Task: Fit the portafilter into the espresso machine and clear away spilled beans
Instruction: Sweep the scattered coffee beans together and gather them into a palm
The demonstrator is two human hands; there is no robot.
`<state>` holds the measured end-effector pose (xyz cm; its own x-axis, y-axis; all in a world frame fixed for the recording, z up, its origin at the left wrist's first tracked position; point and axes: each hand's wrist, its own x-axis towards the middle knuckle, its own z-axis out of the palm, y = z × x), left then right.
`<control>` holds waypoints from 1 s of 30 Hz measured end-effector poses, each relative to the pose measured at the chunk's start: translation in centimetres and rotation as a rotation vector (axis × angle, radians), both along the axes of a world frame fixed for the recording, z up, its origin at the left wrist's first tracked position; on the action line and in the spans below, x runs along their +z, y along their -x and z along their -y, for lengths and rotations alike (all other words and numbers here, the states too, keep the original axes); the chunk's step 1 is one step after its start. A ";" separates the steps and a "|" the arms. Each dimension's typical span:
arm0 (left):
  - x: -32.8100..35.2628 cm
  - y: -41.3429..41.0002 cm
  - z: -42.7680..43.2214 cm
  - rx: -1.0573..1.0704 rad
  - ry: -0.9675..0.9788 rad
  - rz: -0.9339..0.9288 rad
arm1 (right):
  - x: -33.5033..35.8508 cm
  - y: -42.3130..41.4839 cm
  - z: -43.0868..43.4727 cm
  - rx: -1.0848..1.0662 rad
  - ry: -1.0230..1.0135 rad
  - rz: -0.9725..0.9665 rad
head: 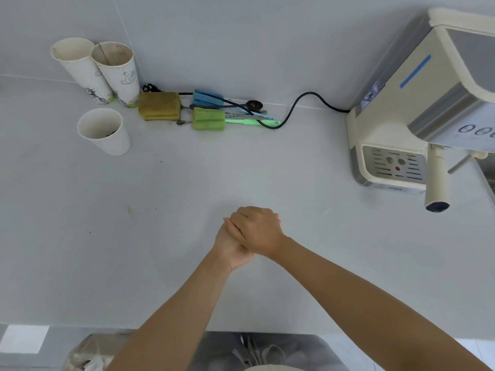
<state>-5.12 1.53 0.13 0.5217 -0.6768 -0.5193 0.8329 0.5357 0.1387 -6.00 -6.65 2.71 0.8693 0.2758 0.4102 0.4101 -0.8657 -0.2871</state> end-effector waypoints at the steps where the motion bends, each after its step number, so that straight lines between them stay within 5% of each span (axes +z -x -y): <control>1: 0.0 0.2 0.1 0.002 0.020 0.003 | 0.0 0.2 0.0 -0.009 -0.006 0.003; 13: -1.1 1.2 -1.0 0.081 -0.125 -0.063 | 0.7 2.0 0.1 0.021 -0.187 -0.102; 19: -1.6 1.7 -2.2 0.049 -0.239 -0.050 | 0.3 1.7 3.7 -0.138 -0.204 -0.155; 30: -2.6 2.9 -5.1 0.064 -0.254 -0.073 | -4.0 2.5 7.6 -0.337 -0.063 -0.762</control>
